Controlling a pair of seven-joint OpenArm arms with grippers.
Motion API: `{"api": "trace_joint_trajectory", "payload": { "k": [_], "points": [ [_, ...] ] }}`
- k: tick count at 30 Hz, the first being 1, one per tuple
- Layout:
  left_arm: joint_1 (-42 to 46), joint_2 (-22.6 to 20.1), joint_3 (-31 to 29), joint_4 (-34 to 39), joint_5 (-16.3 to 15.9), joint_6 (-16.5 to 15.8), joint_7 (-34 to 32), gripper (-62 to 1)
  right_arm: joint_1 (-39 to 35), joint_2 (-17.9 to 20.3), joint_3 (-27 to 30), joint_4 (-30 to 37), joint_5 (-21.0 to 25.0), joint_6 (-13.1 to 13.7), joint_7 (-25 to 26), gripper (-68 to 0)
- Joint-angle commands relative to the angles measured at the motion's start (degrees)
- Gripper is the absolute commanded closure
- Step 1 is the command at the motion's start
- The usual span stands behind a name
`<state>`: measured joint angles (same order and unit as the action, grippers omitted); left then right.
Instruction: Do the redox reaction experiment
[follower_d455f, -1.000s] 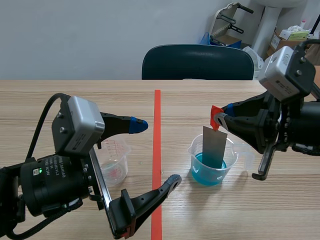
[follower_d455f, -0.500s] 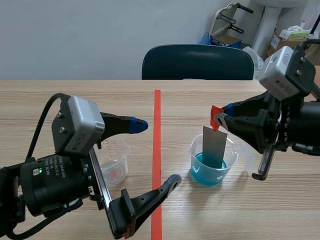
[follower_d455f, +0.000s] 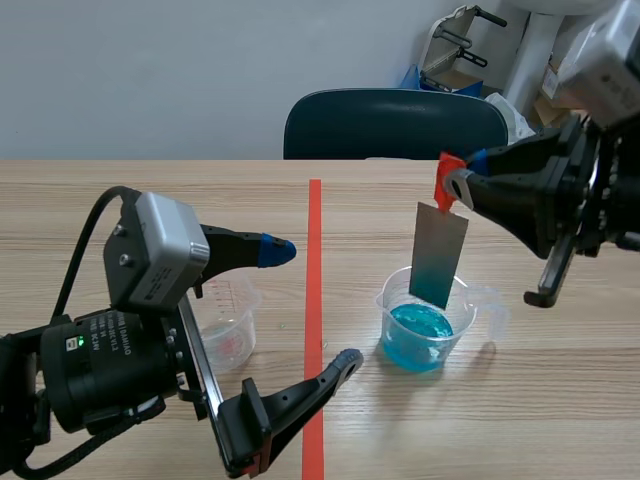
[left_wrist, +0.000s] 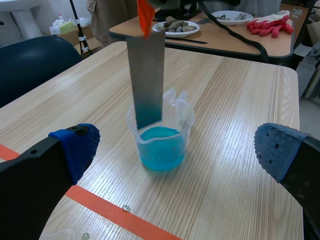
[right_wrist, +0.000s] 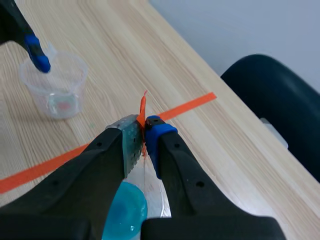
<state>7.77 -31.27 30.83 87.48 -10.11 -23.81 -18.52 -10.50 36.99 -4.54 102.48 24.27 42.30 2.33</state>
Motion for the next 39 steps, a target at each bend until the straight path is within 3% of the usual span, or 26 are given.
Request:
{"api": "trace_joint_trajectory", "payload": {
  "k": [1, 13, 23, 34, 39],
  "points": [
    [0.02, 0.46, -0.09, 0.44, -0.59, 0.13, -0.87, -62.3, 0.79, 0.94, 0.9, 2.54, 2.16, 0.42, -1.25, -0.6],
    [0.02, 0.46, -0.09, 0.44, -0.59, 0.13, -0.87, -62.3, 0.79, 0.94, 4.87, 12.48, 17.73, 0.42, -20.17, -0.6],
    [0.02, 0.76, -0.09, 0.44, -0.59, 0.13, 3.39, -62.3, 0.76, 0.92, 10.75, 18.49, 28.81, 0.42, -31.47, -0.6],
    [0.0, 0.79, -0.09, 0.44, -0.61, 0.13, 3.37, -62.3, 0.68, 0.92, 14.43, 23.02, 36.5, 0.42, -38.45, -0.6],
    [0.0, 0.79, -0.09, 0.44, -0.61, 0.13, 3.34, -62.3, 0.68, 0.92, 14.88, 23.5, 36.87, 0.42, -38.71, -0.6]
  ]
}}
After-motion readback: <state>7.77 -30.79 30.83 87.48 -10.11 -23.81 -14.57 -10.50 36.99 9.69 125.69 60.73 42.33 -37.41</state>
